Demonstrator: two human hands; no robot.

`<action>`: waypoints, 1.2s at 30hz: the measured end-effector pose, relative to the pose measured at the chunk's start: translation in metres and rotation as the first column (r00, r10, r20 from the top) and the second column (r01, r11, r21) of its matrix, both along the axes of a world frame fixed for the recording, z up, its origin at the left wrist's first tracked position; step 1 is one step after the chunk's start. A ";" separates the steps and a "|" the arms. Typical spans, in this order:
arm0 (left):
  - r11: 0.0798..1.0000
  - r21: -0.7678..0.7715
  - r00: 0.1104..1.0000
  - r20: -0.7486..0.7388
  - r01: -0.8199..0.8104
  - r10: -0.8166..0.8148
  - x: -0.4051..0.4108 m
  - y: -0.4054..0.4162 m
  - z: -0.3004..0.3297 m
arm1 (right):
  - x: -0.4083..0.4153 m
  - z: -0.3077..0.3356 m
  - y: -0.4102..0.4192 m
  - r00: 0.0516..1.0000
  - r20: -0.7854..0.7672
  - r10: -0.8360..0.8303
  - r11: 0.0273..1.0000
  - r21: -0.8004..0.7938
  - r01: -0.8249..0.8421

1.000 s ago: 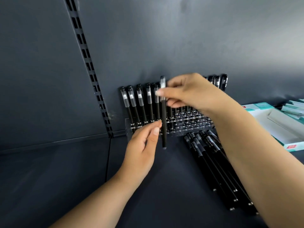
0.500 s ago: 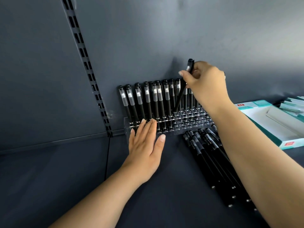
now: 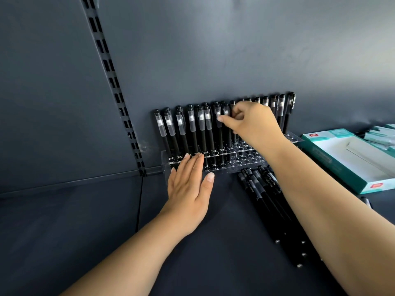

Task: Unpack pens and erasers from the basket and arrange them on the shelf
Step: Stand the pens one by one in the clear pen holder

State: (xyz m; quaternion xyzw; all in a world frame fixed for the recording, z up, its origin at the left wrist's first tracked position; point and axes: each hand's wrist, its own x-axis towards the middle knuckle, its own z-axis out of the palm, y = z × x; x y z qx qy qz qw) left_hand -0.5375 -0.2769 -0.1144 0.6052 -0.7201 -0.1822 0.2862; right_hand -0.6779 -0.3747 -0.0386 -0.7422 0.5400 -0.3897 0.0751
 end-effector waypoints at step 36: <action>0.856 0.405 0.884 0.453 -0.322 0.118 -0.074 -0.012 0.016 | -0.115 -0.043 0.056 0.918 -0.369 0.143 0.876 0.479 0.056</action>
